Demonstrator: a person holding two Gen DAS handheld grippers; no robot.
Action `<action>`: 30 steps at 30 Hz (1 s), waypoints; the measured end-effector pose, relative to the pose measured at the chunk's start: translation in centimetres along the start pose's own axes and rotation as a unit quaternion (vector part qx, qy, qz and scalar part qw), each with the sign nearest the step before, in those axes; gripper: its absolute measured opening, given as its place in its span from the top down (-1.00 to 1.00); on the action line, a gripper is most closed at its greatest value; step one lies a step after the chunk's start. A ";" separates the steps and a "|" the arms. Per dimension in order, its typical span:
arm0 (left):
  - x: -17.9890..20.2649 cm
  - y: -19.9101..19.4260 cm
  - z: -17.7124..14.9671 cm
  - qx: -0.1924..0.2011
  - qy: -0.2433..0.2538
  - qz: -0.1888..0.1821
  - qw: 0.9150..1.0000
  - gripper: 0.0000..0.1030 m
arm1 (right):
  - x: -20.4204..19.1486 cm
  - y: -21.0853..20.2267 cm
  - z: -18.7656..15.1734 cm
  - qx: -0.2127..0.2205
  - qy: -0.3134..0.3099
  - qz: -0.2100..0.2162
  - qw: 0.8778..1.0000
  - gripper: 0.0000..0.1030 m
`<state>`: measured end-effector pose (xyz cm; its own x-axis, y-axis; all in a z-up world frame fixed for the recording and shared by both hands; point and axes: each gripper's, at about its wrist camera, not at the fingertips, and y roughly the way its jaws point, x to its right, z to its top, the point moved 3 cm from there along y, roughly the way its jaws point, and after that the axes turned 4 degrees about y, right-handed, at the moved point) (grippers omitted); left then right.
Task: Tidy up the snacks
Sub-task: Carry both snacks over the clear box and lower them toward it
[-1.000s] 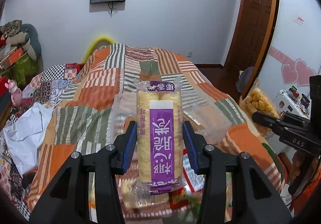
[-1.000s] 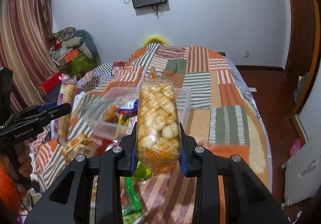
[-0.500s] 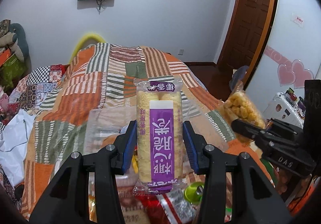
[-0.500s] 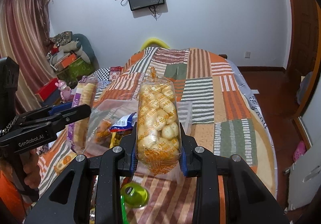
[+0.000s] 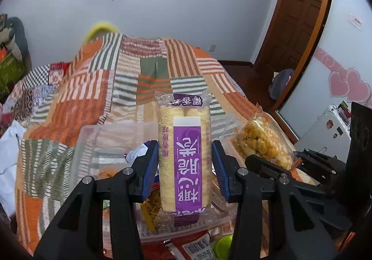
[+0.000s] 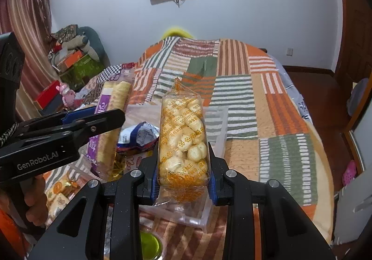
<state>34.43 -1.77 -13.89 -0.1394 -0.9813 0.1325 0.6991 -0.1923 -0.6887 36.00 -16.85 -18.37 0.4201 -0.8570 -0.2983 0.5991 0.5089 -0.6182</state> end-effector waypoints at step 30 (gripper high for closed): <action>0.4 -0.4 -1.4 -0.034 -0.005 -0.005 0.999 0.11 | -0.2 -0.9 0.1 -0.017 -0.012 -0.006 1.000 0.35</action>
<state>33.11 -2.07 -14.59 -0.1382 -0.9794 0.1472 0.6480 -0.2018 -0.7344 35.42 -17.10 -17.71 0.4296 -0.8609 -0.2727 0.5810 0.4947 -0.6463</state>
